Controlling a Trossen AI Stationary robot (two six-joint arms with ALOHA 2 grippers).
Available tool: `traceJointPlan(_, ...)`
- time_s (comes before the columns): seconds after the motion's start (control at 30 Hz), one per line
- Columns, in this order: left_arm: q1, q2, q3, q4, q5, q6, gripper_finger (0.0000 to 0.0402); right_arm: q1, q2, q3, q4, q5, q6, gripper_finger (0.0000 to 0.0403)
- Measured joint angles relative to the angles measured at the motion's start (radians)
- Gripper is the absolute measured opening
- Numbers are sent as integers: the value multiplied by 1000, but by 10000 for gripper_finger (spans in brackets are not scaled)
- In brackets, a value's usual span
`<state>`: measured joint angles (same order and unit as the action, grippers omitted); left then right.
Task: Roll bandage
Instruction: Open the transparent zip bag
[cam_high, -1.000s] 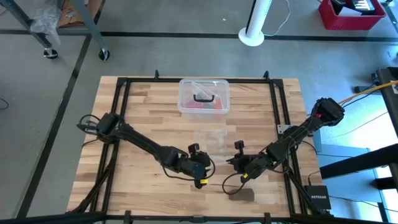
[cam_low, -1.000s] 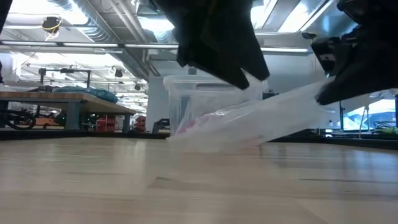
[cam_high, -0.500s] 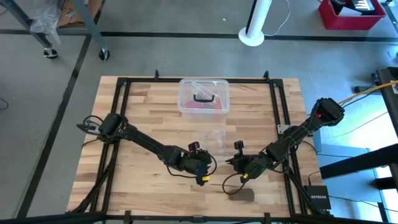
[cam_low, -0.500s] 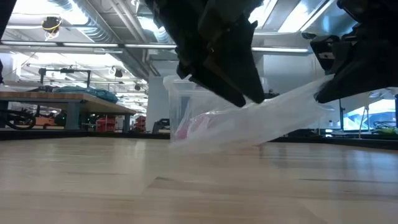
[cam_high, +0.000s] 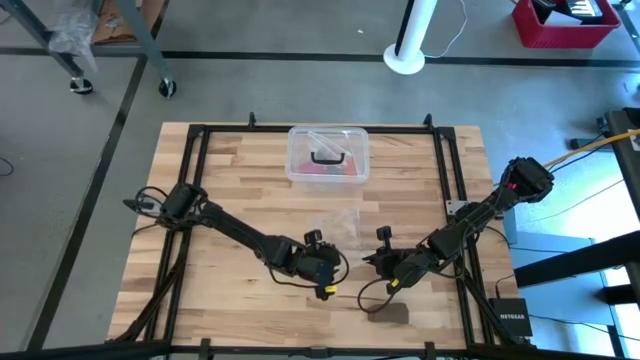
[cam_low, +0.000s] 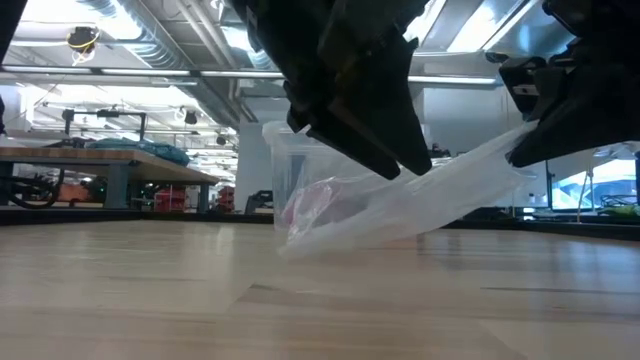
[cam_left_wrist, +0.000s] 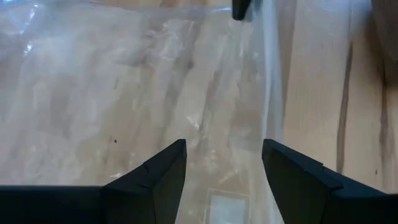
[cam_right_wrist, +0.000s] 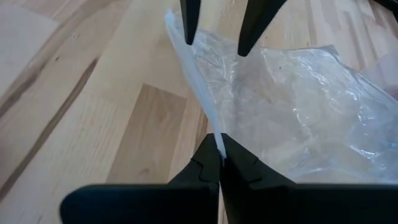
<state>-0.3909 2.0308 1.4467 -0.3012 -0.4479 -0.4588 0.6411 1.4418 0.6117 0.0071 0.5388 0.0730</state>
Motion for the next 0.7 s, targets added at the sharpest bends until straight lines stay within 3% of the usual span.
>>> traceJointPlan(0.7,-1,-2,0,65,50,48,202,0,0,0,-2,0,0,1)
